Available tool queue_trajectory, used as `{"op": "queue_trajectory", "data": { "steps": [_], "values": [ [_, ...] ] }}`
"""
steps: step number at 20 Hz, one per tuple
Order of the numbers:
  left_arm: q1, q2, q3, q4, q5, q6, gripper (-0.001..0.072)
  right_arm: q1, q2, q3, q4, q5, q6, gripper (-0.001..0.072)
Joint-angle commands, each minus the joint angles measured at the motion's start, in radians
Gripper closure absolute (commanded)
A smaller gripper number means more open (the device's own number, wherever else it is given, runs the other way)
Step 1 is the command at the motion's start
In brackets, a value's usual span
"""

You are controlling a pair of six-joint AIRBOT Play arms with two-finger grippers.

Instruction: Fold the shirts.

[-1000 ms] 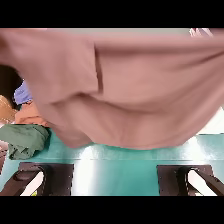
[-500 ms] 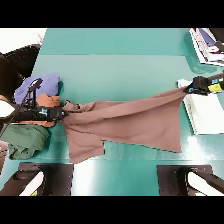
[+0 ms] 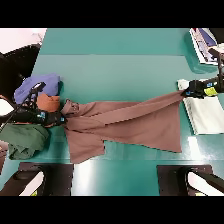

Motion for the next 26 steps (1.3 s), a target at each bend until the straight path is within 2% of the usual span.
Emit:
{"op": "queue_trajectory", "data": {
  "steps": [1,6,11,12,13,15,18,20,23,26],
  "values": [
    [0.001,0.0,-0.003,0.027,-0.051,-0.024,0.0199,0.001,-0.001,-0.002,0.0,0.0,-0.003,0.0694],
    [0.0,0.0,-0.09,-0.057,0.09,-0.054,0.0199,0.001,-0.001,-0.002,0.0,-0.002,-0.004,0.0694],
    [0.001,0.0,-0.152,-0.101,0.302,-0.055,0.0214,0.001,0.0,-0.002,0.0,0.001,-0.003,0.0694],
    [0.001,0.0,-0.152,-0.113,0.336,-0.056,0.0287,0.001,0.0,-0.002,0.0,0.002,-0.004,0.0694],
    [0.001,0.0,-0.151,-0.127,0.355,-0.055,0.0405,0.001,0.0,-0.002,0.0,0.002,-0.003,0.0694],
    [0.001,0.0,-0.15,-0.171,0.37,-0.055,0.0689,0.001,0.0,-0.002,0.0,0.001,-0.004,0.0694],
    [0.001,0.002,-0.077,-0.187,0.359,-0.055,0.0684,0.001,0.005,-0.002,0.0,-0.001,-0.003,0.0694],
    [0.001,0.002,0.065,-0.186,0.332,-0.054,0.0685,0.0,0.034,0.01,-0.001,-0.021,-0.005,0.0694],
    [0.001,0.002,0.398,-0.175,0.288,-0.037,0.0684,0.0,0.099,0.151,-0.001,-0.049,-0.032,0.0694],
    [0.001,0.002,0.797,-0.091,0.267,-0.036,0.0685,0.0,0.164,0.373,-0.003,-0.107,-0.039,0.0695]
  ]
}}
